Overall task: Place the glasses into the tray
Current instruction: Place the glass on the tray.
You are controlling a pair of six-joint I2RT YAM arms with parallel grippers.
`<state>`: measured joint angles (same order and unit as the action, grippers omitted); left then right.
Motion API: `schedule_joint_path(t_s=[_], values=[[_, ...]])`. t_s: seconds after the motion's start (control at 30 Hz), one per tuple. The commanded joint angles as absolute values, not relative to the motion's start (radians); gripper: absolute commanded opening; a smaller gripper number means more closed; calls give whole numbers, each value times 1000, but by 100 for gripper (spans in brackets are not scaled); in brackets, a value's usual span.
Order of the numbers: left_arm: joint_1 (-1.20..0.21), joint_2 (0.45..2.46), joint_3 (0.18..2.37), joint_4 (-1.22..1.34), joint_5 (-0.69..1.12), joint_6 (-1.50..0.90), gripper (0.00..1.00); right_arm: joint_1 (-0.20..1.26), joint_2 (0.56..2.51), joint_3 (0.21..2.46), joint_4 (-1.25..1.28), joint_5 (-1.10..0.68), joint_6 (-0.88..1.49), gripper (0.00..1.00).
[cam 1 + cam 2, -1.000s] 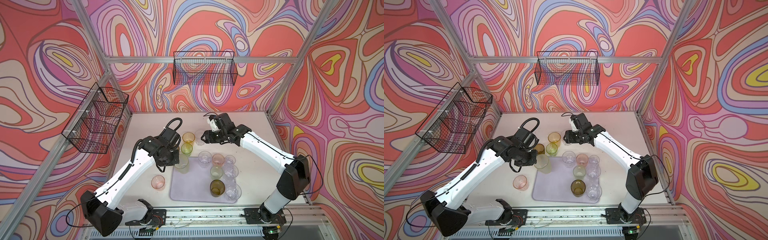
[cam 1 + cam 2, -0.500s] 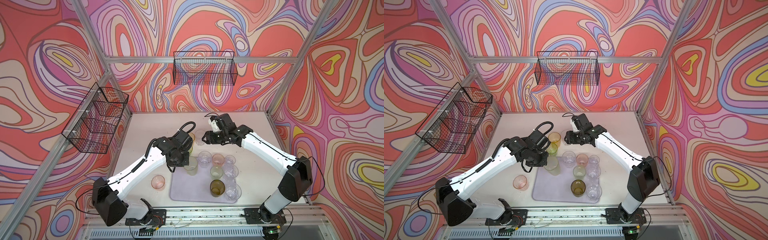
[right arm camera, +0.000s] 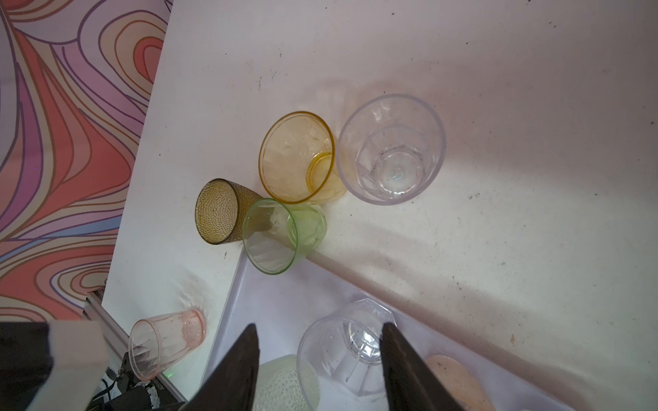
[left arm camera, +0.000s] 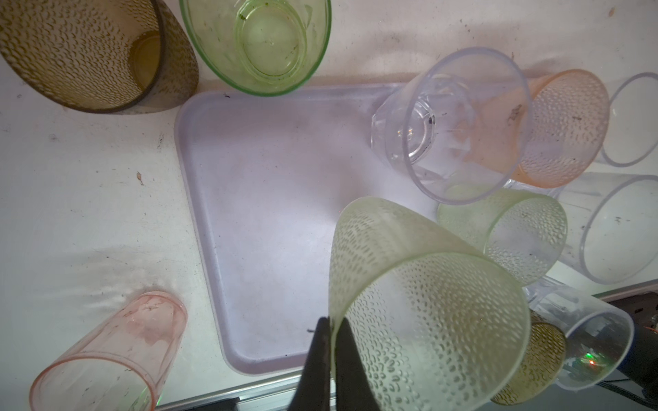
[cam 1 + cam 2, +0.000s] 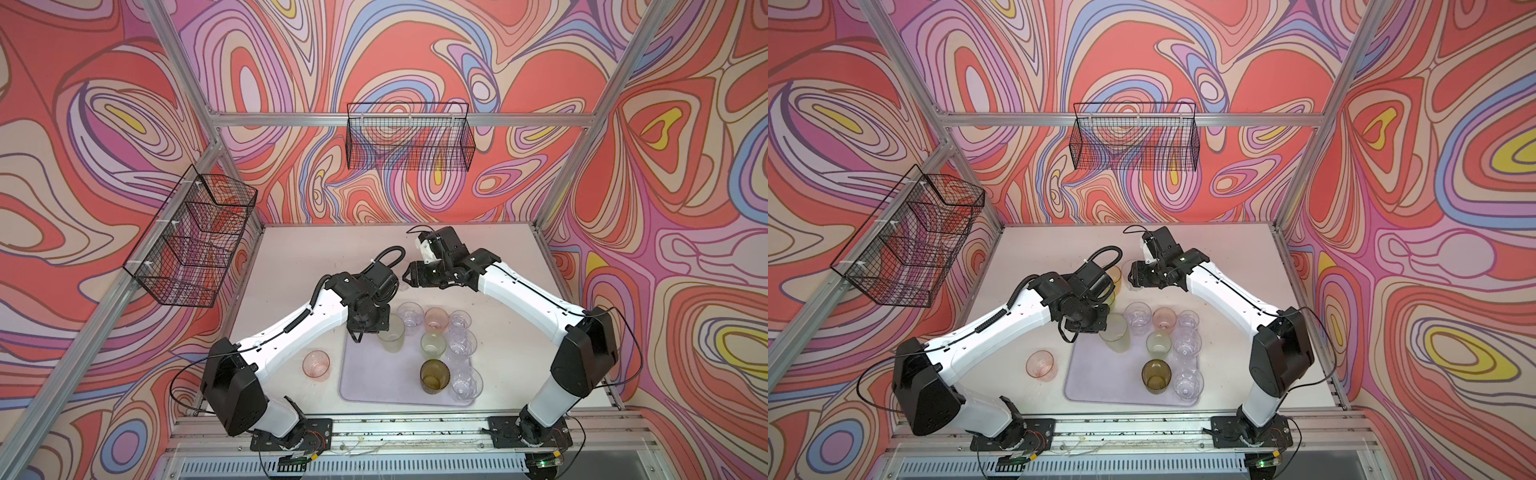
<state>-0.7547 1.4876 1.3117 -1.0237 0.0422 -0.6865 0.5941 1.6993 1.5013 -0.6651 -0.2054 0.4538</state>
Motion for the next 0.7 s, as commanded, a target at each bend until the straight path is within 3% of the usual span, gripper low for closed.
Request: schedule_joint_path(t_s=[0.0, 0.67], values=[[-768, 1498, 1328, -1008, 49, -705, 0, 585, 1718, 1537, -644, -213, 447, 57], [-850, 1605, 1378, -995, 17, -715, 0, 577, 1709, 1522, -638, -226, 446, 57]])
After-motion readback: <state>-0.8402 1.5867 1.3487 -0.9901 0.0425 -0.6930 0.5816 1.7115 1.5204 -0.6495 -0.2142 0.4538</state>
